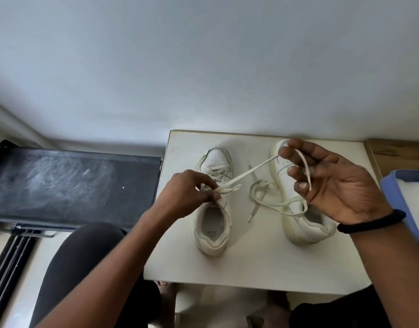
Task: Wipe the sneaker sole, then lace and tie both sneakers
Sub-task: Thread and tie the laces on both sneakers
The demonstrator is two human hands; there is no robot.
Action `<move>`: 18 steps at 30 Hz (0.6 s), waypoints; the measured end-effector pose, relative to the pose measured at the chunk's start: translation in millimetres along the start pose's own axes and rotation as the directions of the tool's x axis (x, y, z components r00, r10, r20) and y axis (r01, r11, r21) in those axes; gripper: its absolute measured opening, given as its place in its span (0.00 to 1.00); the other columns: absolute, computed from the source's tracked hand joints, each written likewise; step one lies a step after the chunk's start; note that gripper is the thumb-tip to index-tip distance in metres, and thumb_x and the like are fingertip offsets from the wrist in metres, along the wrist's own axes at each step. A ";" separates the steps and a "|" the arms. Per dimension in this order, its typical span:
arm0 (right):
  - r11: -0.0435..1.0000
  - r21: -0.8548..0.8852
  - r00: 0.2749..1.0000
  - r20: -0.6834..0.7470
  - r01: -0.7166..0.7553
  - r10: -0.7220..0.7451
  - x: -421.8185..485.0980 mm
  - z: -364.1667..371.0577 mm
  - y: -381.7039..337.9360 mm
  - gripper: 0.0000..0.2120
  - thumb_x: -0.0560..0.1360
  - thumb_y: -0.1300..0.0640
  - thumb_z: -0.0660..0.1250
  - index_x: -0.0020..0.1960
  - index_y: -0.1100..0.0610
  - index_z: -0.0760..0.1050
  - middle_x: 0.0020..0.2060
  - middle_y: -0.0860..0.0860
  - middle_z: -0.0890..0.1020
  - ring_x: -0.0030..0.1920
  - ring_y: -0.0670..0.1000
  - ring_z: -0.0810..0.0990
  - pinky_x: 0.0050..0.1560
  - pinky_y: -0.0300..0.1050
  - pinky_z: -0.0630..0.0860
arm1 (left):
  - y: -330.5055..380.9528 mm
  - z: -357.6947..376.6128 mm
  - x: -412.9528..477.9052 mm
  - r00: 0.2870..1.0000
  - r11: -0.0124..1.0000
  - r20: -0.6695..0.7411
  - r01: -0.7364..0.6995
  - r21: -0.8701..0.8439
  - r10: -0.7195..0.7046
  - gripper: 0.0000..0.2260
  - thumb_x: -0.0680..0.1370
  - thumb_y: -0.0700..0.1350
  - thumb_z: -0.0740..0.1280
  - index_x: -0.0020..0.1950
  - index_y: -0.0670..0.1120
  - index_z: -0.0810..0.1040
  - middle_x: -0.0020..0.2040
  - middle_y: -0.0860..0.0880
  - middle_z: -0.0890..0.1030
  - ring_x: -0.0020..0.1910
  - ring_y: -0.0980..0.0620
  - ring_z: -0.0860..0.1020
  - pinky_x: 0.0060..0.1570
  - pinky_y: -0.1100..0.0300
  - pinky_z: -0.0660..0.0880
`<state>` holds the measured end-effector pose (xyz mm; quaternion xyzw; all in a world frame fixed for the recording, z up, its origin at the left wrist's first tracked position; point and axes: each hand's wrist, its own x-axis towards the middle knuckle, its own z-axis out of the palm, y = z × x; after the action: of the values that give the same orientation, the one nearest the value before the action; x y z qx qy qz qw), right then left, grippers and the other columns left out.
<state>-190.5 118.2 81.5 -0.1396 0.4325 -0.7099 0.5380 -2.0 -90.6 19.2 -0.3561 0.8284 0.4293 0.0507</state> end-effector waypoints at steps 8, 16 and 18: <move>0.984 -0.028 0.967 -0.181 0.177 -0.179 22.4 16.1 37.0 0.09 0.68 0.51 0.75 0.44 0.55 0.82 0.35 0.50 0.80 0.35 0.48 0.79 0.35 0.39 0.76 | -13.2 -19.6 15.4 0.973 0.995 0.213 -0.081 -0.049 0.090 0.07 0.76 0.48 0.77 0.52 0.58 0.88 0.44 0.55 0.83 0.34 0.58 0.76 0.34 0.64 0.72; 0.842 -0.492 0.895 -0.239 0.223 -0.377 22.3 29.4 52.3 0.09 0.81 0.62 0.62 0.55 0.60 0.81 0.42 0.53 0.84 0.48 0.55 0.81 0.51 0.54 0.75 | -16.9 -19.7 25.4 0.971 0.988 0.191 -0.130 -0.089 0.145 0.04 0.73 0.50 0.79 0.43 0.54 0.86 0.45 0.54 0.87 0.45 0.42 0.83 0.40 0.56 0.75; 0.828 -0.517 0.908 -0.202 0.219 -0.366 22.4 37.3 57.1 0.13 0.82 0.68 0.58 0.59 0.62 0.79 0.36 0.55 0.79 0.42 0.57 0.79 0.50 0.57 0.75 | -15.6 -19.7 25.4 0.968 0.988 0.206 -0.130 -0.078 0.143 0.03 0.75 0.49 0.78 0.45 0.51 0.86 0.38 0.60 0.85 0.35 0.56 0.81 0.37 0.66 0.73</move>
<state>-137.5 78.3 53.8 -0.2281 0.6433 -0.6666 0.2995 -6.6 -125.1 11.1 -0.2521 0.8268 0.4934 0.0970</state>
